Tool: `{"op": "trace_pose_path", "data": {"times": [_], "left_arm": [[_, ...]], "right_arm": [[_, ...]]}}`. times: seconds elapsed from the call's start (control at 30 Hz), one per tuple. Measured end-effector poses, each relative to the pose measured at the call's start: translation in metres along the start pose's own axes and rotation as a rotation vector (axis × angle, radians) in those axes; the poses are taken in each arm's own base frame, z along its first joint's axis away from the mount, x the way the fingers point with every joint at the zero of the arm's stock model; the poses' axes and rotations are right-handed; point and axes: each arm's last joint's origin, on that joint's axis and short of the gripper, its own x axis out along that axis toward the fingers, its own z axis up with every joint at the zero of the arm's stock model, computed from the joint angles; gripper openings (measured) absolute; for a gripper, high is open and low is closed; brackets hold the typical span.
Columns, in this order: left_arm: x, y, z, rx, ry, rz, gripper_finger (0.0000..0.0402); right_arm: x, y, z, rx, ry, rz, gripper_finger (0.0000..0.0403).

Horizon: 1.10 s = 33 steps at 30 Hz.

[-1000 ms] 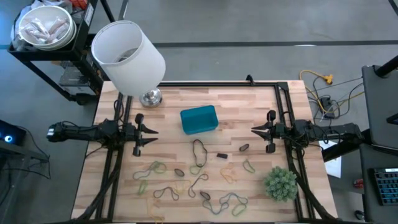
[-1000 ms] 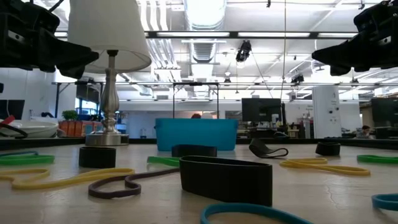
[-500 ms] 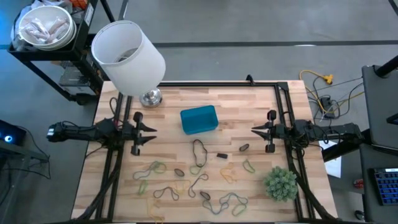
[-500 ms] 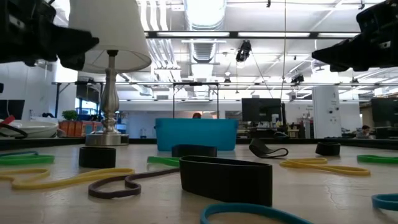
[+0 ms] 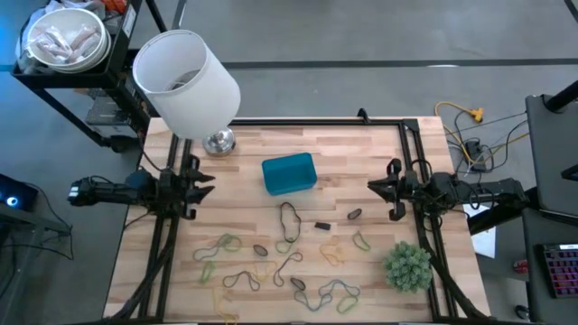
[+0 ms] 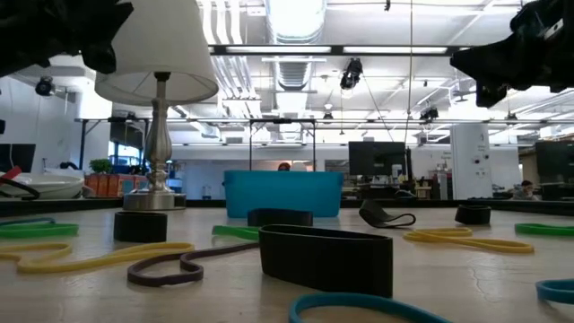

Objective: Pick and place rubber bands into bin
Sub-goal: Put the black rubber band into the blue bin

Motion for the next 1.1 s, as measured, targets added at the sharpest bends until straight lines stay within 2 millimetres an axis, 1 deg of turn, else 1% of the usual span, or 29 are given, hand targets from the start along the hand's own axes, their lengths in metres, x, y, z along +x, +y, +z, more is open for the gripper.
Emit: {"op": "trace_pose_path", "data": {"times": [0.07, 0.1, 0.23, 0.37, 0.47, 0.53, 0.6, 0.7, 0.83, 0.9, 1.0, 1.1], "left_arm": [[0.0, 0.0, 0.002, -0.002, -0.019, 0.002, 0.0105], [0.0, 0.0, 0.002, -0.002, -0.019, 0.002, 0.0105], [0.001, 0.0, 0.0, -0.002, -0.006, 0.0, 0.0105], [0.003, -0.002, -0.005, 0.018, 0.041, -0.039, 0.0105], [0.005, -0.002, -0.008, 0.085, 0.061, -0.044, 0.0105], [0.007, -0.002, -0.005, 0.174, 0.027, -0.039, 0.0105], [0.009, -0.002, 0.004, 0.204, -0.049, -0.027, 0.0105], [0.011, -0.002, 0.014, 0.205, -0.122, -0.033, 0.0105], [0.013, -0.003, 0.008, 0.239, -0.069, -0.051, 0.0105], [0.015, -0.003, 0.005, 0.239, -0.05, -0.055, 0.0105], [0.018, -0.003, 0.001, 0.235, -0.017, -0.061, 0.0105], [0.02, -0.004, -0.003, 0.195, 0.015, -0.067, 0.0105]], "right_arm": [[0.0, 0.0, 0.002, -0.087, -0.019, 0.0, 0.0038], [0.0, 0.0, 0.004, -0.101, -0.038, 0.0, 0.0038], [-0.001, 0.001, 0.014, -0.006, -0.141, 0.009, 0.0038], [-0.002, 0.004, 0.018, -0.111, -0.194, 0.099, 0.0038], [-0.003, 0.005, 0.024, -0.171, -0.242, 0.14, 0.0038], [-0.004, 0.006, 0.034, -0.221, -0.232, 0.139, 0.0038], [-0.003, 0.006, 0.044, -0.266, -0.166, 0.142, 0.0038], [-0.001, 0.008, 0.06, -0.307, 0.006, 0.157, 0.0038], [0.01, 0.01, 0.076, -0.309, 0.269, 0.168, 0.0038], [0.019, 0.011, 0.077, -0.311, 0.417, 0.151, 0.0038], [0.037, 0.013, 0.071, -0.325, 0.62, 0.112, 0.0038], [0.058, 0.016, 0.062, -0.341, 0.739, 0.119, 0.0038]]}}
